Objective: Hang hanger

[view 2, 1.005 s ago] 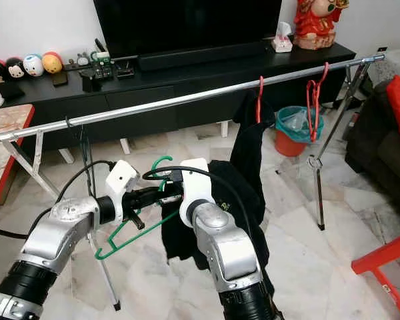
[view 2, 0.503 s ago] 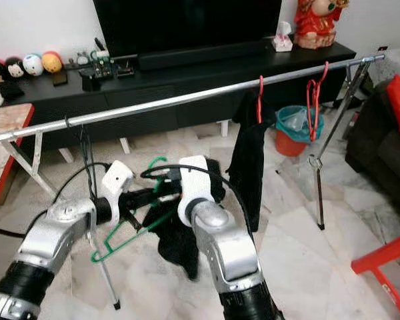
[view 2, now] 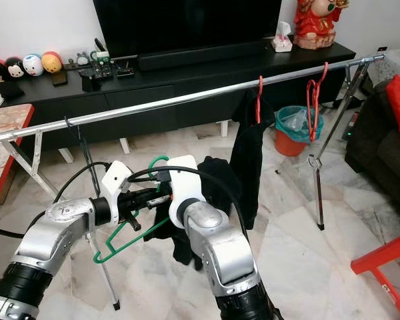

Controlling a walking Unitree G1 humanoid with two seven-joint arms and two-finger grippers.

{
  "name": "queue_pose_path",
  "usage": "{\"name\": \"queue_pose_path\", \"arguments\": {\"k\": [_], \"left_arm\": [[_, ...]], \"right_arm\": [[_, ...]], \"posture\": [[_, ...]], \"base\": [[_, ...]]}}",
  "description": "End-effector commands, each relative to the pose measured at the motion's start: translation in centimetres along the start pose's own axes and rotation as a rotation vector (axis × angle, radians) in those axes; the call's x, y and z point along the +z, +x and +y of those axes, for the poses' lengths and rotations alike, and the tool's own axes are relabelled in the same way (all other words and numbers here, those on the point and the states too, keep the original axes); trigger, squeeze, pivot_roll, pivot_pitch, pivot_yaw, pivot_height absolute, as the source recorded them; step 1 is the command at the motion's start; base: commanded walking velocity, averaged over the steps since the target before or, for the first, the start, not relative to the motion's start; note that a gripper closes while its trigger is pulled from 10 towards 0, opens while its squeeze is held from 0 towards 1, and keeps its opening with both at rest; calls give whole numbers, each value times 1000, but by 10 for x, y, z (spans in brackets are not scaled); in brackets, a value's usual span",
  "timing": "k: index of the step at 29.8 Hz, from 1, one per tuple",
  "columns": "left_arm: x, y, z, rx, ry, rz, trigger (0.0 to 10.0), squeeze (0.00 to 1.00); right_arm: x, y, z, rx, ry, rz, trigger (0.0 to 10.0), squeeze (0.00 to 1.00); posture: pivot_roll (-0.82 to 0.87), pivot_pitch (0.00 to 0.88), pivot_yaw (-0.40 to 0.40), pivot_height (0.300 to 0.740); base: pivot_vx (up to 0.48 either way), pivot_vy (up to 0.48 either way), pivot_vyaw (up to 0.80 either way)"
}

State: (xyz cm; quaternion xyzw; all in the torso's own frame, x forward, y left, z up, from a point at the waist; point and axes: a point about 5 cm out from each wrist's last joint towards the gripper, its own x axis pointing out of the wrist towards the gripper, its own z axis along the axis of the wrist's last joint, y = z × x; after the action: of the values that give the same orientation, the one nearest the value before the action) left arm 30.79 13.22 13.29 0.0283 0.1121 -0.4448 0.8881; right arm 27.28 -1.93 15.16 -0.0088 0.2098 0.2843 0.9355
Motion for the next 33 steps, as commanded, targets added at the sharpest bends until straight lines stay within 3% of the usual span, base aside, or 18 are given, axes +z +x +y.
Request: {"name": "queue_pose_path", "arguments": {"k": [1,4,13,14,33], "left_arm": [[15,7,-12,-81,23,-66,10000,0],[15,7,-13,-91,19,-70,10000,0],[14,7,-16,-107,3,-86,10000,0],[14,7,-16,-112,0,-92,10000,0],[16,6,-13,-96,-40,-144,10000,0]], "right_arm": [[10,-5,41,236,-57,-63,10000,0],[6,-7,45,262,-91,-49,10000,0],[4,-7,28,195,-100,-36,10000,0],[2,-9,22,183,-110,-36,10000,1000],[-5,-15,2,128,-127,-18,10000,1000]], "posture": [[7,24,52,740],[7,24,52,740],[4,25,50,740],[2,23,51,740],[0,24,52,740]], "base": [[0,0,0],[0,0,0],[0,0,0],[0,0,0],[0,0,0]]}}
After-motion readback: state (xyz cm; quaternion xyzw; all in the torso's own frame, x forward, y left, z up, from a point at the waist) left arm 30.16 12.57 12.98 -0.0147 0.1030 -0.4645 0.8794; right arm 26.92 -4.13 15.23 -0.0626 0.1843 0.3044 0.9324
